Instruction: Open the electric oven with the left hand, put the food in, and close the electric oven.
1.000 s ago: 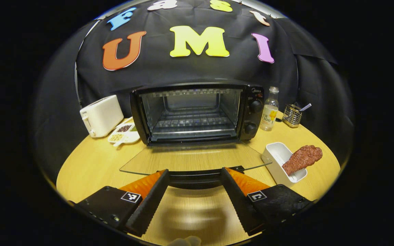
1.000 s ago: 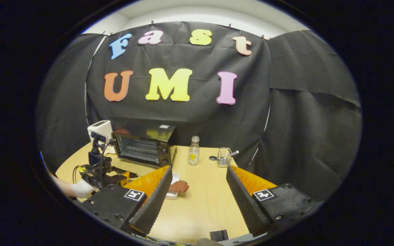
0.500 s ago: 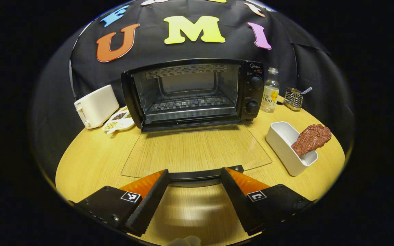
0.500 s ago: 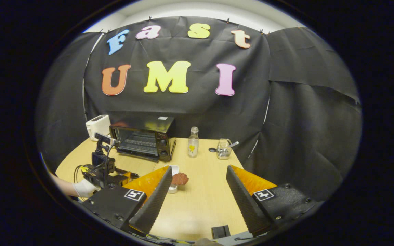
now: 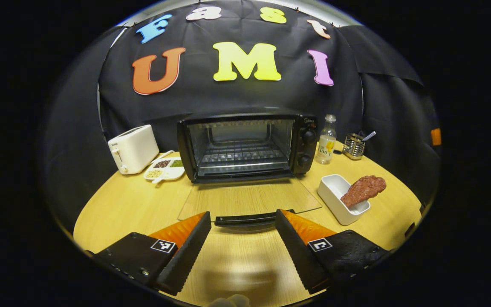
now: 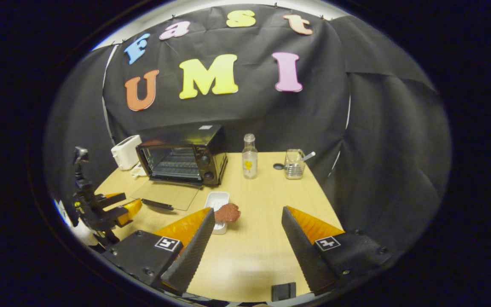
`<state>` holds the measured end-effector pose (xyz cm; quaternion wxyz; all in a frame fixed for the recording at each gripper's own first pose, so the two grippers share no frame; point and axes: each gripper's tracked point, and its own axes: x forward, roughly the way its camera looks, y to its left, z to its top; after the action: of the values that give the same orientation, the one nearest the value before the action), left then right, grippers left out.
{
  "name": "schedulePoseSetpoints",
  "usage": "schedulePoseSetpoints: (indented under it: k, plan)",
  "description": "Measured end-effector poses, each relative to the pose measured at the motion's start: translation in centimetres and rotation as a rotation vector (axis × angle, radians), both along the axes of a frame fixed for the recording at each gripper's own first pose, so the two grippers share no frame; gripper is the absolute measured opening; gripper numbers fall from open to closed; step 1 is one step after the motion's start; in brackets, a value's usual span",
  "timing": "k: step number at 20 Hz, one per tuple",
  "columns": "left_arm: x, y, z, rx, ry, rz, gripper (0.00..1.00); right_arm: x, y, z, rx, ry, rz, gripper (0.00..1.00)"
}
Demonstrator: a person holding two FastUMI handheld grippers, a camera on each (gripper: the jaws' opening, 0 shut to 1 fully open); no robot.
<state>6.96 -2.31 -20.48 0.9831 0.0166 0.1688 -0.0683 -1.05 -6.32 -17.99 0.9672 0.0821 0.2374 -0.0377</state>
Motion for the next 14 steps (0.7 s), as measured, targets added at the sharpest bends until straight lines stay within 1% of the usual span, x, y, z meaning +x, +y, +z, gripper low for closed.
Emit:
schedulePoseSetpoints:
  k: [1, 2, 3, 4, 5, 6, 7, 8, 9, 10, 11, 12, 13, 14]
  plan:
    - [-0.9, 0.4, 1.2, -0.008, -0.018, 0.013, 0.97, 1.1, -0.1, -1.1, 0.024, 0.023, 0.019, 0.99]
    - [-1.8, 0.7, 2.2, -0.013, -0.024, 0.023, 0.97, 2.2, -0.2, -2.6, 0.056, 0.048, 0.035, 0.95]
    - [-2.8, 0.8, 3.1, -0.019, -0.029, 0.031, 0.96, 3.5, 0.0, -3.7, 0.101, 0.074, 0.054, 0.94]
    - [-3.6, 1.0, 4.0, -0.023, -0.037, 0.040, 0.97, 4.6, 0.2, -4.8, 0.149, 0.100, 0.068, 0.89]
    - [-4.3, 1.0, 4.9, -0.026, -0.043, 0.046, 0.96, 5.7, 0.5, -6.0, 0.197, 0.131, 0.085, 0.88]
    - [-4.9, 1.2, 5.9, -0.016, -0.050, 0.065, 0.96, 6.5, 1.0, -7.0, 0.241, 0.161, 0.110, 0.82]
    - [-5.3, 1.6, 6.5, -0.008, -0.054, 0.086, 0.97, 7.3, 1.7, -8.0, 0.282, 0.193, 0.145, 0.81]
    - [-5.8, 1.8, 7.1, -0.007, -0.055, 0.110, 0.96, 8.1, 2.1, -8.8, 0.324, 0.216, 0.169, 0.77]
    - [-6.2, 1.7, 7.4, -0.011, -0.053, 0.135, 0.96, 9.3, 2.2, -9.5, 0.368, 0.231, 0.182, 0.75]
    - [-6.6, 1.7, 7.8, -0.019, -0.052, 0.162, 0.96, 9.5, 2.0, -10.6, 0.405, 0.257, 0.187, 0.70]
    - [-7.0, 1.8, 8.3, -0.025, -0.053, 0.189, 0.97, 10.1, 2.1, -11.1, 0.447, 0.275, 0.200, 0.59]
    - [-7.3, 1.7, 8.5, -0.026, -0.049, 0.213, 0.97, 10.7, 2.6, -11.5, 0.492, 0.297, 0.219, 0.61]
    - [-7.8, 1.5, 8.5, -0.023, -0.045, 0.234, 0.96, 11.1, 3.0, -12.0, 0.539, 0.315, 0.234, 0.59]
    - [-8.0, 1.4, 8.5, -0.020, -0.044, 0.250, 0.97, 11.5, 3.4, -12.3, 0.587, 0.331, 0.246, 0.53]
